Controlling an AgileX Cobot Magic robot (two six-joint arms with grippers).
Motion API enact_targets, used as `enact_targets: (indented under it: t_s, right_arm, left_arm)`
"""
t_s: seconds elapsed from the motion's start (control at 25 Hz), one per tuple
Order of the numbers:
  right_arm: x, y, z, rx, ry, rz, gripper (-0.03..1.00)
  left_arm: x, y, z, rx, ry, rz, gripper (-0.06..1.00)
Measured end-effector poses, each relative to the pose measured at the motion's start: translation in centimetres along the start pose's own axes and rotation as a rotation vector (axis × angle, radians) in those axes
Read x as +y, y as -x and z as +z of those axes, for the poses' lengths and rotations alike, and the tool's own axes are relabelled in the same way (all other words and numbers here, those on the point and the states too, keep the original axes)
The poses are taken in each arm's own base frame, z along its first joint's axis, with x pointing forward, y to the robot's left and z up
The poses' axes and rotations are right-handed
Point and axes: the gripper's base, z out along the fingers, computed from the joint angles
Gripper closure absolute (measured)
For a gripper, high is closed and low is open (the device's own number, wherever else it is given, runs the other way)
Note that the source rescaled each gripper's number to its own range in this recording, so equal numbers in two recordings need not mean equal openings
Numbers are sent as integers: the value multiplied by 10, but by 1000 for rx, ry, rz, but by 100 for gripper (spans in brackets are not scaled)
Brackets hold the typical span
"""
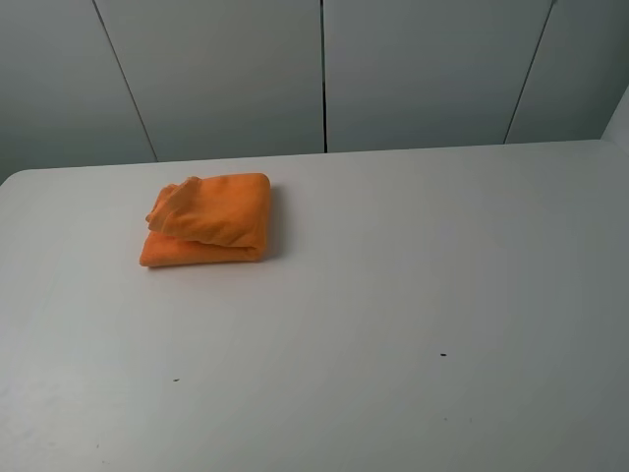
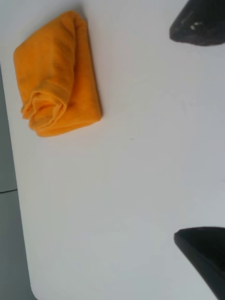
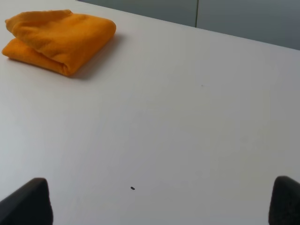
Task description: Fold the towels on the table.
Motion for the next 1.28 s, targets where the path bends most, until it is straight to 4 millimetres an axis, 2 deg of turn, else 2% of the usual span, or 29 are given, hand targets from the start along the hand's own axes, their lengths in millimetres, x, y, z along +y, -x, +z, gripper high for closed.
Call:
enact_targets:
  t_s: [0.52,0.92,1.28]
  right_arm:
    - [2,0,0,2,10,6,-3]
    - [7,-1,-1,-10,-281,140,-3]
    - [10,-1,0,-8,-389,173,-3]
  left_arm:
    - [-1,0,1,-7,18,-9,-5]
    - [-4,0,-1,0,200,-118,-5]
    - [-4,0,-1,1,235,-139,-5]
